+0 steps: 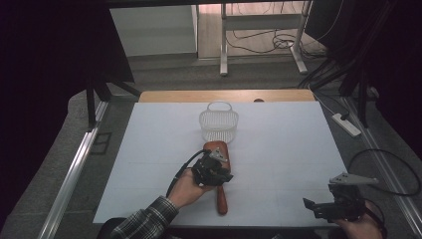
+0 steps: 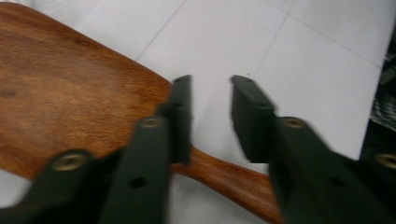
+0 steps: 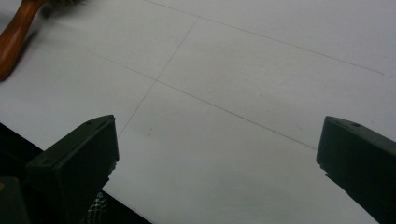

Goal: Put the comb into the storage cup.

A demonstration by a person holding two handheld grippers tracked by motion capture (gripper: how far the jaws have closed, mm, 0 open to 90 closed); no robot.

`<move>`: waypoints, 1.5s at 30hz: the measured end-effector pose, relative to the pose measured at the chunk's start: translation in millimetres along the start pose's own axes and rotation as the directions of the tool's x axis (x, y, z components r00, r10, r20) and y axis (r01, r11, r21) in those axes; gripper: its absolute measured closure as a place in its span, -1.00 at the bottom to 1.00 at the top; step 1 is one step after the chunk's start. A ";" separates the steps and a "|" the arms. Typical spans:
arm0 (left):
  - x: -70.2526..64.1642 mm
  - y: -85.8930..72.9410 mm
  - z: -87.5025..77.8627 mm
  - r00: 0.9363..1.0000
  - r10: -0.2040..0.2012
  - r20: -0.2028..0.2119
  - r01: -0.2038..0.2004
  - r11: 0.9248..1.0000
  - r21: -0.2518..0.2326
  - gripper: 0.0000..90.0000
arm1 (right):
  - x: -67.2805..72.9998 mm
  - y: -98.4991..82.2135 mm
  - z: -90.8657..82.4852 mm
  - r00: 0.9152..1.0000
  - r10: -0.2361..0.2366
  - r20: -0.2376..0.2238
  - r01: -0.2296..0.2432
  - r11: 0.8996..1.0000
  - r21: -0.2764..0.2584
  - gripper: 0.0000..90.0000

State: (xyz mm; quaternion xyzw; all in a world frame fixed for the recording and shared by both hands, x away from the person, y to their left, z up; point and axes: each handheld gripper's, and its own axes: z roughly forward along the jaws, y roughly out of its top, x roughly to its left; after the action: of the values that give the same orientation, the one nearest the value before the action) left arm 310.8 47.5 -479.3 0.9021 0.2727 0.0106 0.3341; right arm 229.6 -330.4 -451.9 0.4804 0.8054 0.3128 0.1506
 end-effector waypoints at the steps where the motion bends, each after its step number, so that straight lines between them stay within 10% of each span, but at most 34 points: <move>1: 0.2 -0.3 0.0 1.000 0.000 0.004 0.000 1.000 0.001 0.82 | 0.0 0.0 0.0 1.000 0.000 0.000 0.000 1.000 0.000 -1.00; 21: -3.2 -13.6 25.0 0.999 -0.030 0.015 0.028 0.995 0.093 0.98 | 0.2 0.0 0.2 1.000 -0.002 0.000 0.002 1.000 0.003 -1.00; 45: 7.2 -36.2 4.4 0.995 -0.104 0.011 0.102 0.987 0.126 0.98 | 0.4 0.0 0.2 1.000 -0.003 0.003 0.003 1.000 0.004 -1.00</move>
State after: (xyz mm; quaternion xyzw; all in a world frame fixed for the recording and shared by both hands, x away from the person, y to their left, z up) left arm 300.2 71.2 -505.9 0.9061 0.3161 -0.0315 0.2793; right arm 229.6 -330.0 -452.0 0.4799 0.8066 0.3101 0.1512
